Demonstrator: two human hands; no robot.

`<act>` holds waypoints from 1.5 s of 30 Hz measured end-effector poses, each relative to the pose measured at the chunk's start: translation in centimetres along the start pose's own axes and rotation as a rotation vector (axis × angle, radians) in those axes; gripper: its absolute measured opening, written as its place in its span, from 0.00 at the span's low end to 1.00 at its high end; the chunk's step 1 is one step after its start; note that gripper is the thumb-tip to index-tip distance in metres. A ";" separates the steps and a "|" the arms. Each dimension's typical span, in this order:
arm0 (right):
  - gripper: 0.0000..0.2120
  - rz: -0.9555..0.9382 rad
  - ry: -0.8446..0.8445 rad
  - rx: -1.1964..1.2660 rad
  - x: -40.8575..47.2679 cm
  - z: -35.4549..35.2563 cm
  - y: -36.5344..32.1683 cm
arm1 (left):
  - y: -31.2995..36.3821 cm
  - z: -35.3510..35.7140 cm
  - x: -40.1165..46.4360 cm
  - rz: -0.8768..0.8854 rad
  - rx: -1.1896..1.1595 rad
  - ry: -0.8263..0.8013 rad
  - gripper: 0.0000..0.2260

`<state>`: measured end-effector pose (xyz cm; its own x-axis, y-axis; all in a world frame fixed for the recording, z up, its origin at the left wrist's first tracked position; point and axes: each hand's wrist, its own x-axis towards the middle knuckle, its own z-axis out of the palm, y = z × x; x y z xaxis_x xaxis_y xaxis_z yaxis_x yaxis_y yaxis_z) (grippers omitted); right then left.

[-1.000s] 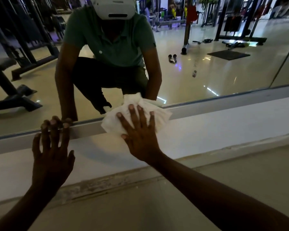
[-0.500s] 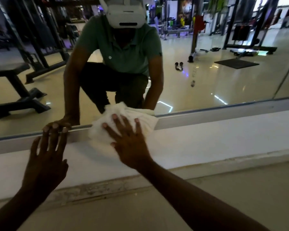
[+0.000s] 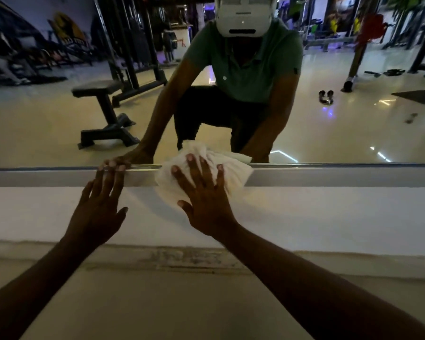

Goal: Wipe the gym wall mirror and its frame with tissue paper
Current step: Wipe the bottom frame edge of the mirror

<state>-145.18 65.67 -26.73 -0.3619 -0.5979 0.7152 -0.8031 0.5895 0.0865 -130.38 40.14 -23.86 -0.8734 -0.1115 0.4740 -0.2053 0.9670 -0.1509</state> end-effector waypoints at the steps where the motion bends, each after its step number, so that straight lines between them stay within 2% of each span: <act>1: 0.37 -0.041 -0.027 -0.016 1.3 0.7 -1.7 | -1.8 0.2 -0.4 -0.020 -0.016 -0.006 0.50; 5: 0.38 -0.081 -0.051 -0.075 3.9 2.4 -5.6 | -7.4 1.2 -1.3 0.017 -0.004 0.018 0.44; 9: 0.36 -0.014 0.027 -0.202 2.1 2.3 -3.3 | -12.8 2.8 -2.8 -0.069 -0.070 0.104 0.35; 11: 0.36 0.089 0.057 -0.251 2.0 3.2 -4.0 | -15.8 3.4 -3.2 -0.034 -0.043 0.133 0.34; 13: 0.37 0.116 0.052 -0.282 4.3 4.9 -7.5 | -18.1 3.9 -3.0 -0.037 -0.045 0.205 0.34; 15: 0.38 -0.012 0.015 -0.243 8.0 7.1 -12.5 | -20.2 4.0 -2.5 -0.128 -0.118 0.279 0.35; 17: 0.38 -0.117 -0.024 -0.225 11.7 9.3 -17.8 | -22.9 4.2 -2.0 -0.143 -0.145 0.306 0.34; 20: 0.36 -0.099 -0.029 -0.265 14.3 11.7 -22.9 | -26.7 4.1 -1.4 -0.120 -0.186 0.303 0.34; 22: 0.36 -0.103 0.008 -0.272 14.4 12.5 -23.4 | -29.2 4.0 -1.2 -0.150 -0.192 0.313 0.35; 28: 0.35 -0.093 0.068 -0.317 14.3 13.3 -23.0 | -33.1 5.8 -0.8 -0.070 -0.113 0.352 0.36; 31: 0.38 -0.090 0.094 -0.337 16.8 14.4 -26.4 | -33.9 6.5 -0.6 -0.018 -0.061 0.408 0.37; 34: 0.38 -0.206 0.014 -0.308 19.7 15.3 -30.7 | -34.9 6.7 -0.8 0.035 -0.047 0.459 0.35; 37: 0.40 -0.275 -0.032 -0.284 19.8 14.5 -30.6 | -35.9 6.1 -1.5 0.058 -0.017 0.419 0.33; 42: 0.36 -0.262 0.015 -0.289 17.1 12.2 -25.5 | -39.1 5.2 -3.1 0.048 0.063 0.277 0.36; 45: 0.36 -0.182 0.008 -0.289 17.5 13.5 -27.1 | -40.0 4.7 -3.8 0.048 0.103 0.208 0.37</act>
<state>-136.13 31.90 -25.95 -0.2201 -0.7037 0.6755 -0.6861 0.6039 0.4056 -120.88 0.86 -23.69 -0.7755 -0.0064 0.6314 -0.2193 0.9404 -0.2598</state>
